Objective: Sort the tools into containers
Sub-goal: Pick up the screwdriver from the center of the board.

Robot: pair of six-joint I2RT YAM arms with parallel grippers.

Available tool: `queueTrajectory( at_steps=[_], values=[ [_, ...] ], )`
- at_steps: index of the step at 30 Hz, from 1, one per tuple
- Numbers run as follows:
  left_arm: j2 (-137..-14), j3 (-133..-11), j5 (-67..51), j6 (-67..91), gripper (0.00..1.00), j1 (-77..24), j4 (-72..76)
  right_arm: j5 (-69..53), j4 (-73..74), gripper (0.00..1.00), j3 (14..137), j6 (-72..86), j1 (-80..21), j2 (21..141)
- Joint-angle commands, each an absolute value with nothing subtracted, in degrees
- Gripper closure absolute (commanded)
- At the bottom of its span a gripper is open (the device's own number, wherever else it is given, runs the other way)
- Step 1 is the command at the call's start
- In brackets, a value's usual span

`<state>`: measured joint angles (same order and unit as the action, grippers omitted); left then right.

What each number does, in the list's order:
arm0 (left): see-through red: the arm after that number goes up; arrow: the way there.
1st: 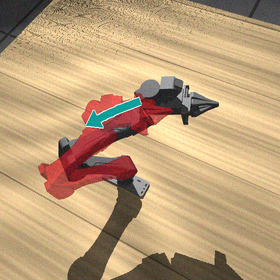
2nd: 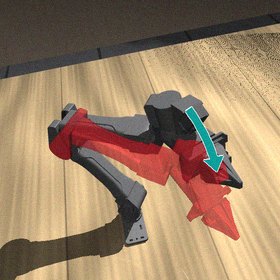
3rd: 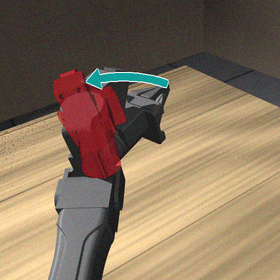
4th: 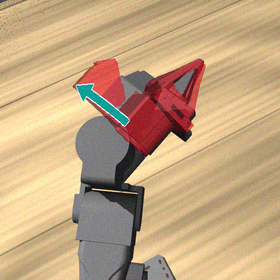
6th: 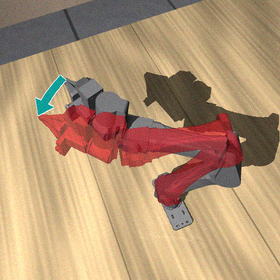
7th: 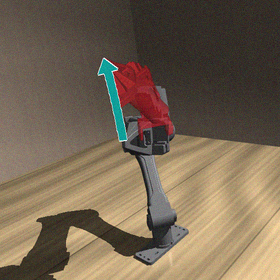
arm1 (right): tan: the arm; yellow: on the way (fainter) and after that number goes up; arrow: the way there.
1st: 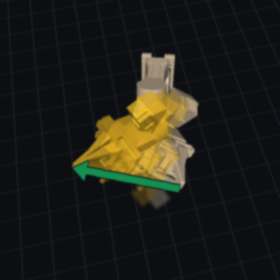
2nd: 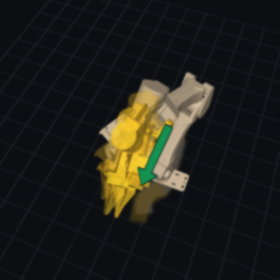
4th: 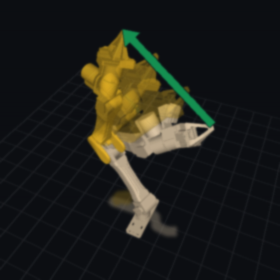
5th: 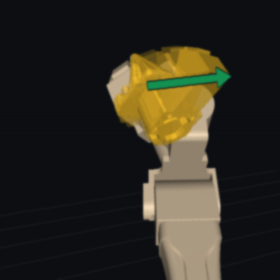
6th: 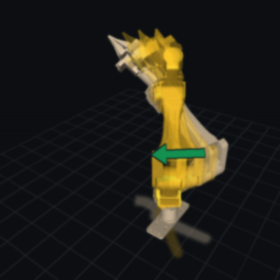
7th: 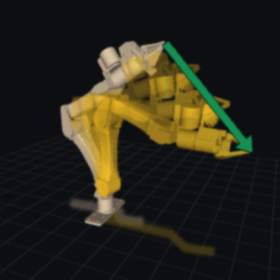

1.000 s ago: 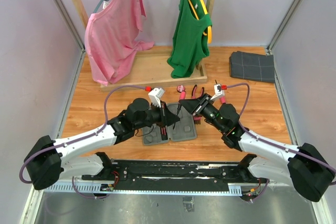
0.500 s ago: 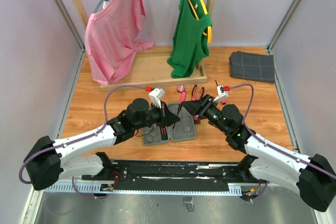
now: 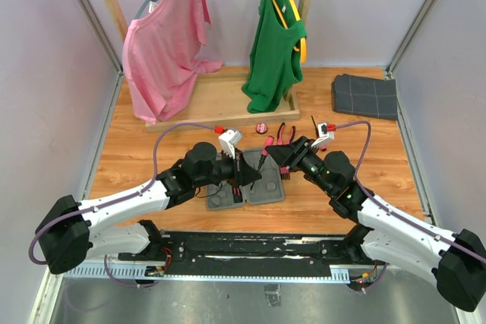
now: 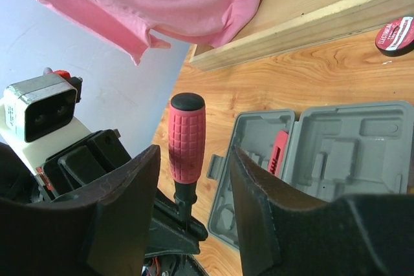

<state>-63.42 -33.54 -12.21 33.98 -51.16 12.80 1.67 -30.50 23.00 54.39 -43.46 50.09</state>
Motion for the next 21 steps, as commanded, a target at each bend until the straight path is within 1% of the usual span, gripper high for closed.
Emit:
queueTrajectory(
  at_steps=[1,9,13,15,18,21],
  values=[
    [-64.21,-34.67,-14.04,32.52,1.0,-51.81,14.93,2.46,-30.4,0.53,24.95,52.82,-44.23,50.08],
    [-64.65,-35.16,-13.95,32.42,0.99,-51.85,14.92,0.89,-31.59,0.7,25.48,53.15,-44.29,51.83],
    [-64.95,-35.25,-14.22,32.38,1.0,-51.86,14.93,0.53,-32.14,0.77,25.49,53.26,-44.3,52.19],
    [-64.92,-35.25,-14.23,32.34,0.96,-51.86,14.89,0.53,-32.1,0.8,25.44,53.26,-44.25,52.21],
    [-64.61,-35.17,-14.15,32.25,0.87,-51.88,14.87,0.81,-31.72,0.83,25.45,53.02,-44.29,52.06],
    [-64.26,-35.01,-13.54,32.12,0.73,-51.86,14.91,1.33,-30.75,0.84,25.6,52.53,-44.29,51.66]
  ],
)
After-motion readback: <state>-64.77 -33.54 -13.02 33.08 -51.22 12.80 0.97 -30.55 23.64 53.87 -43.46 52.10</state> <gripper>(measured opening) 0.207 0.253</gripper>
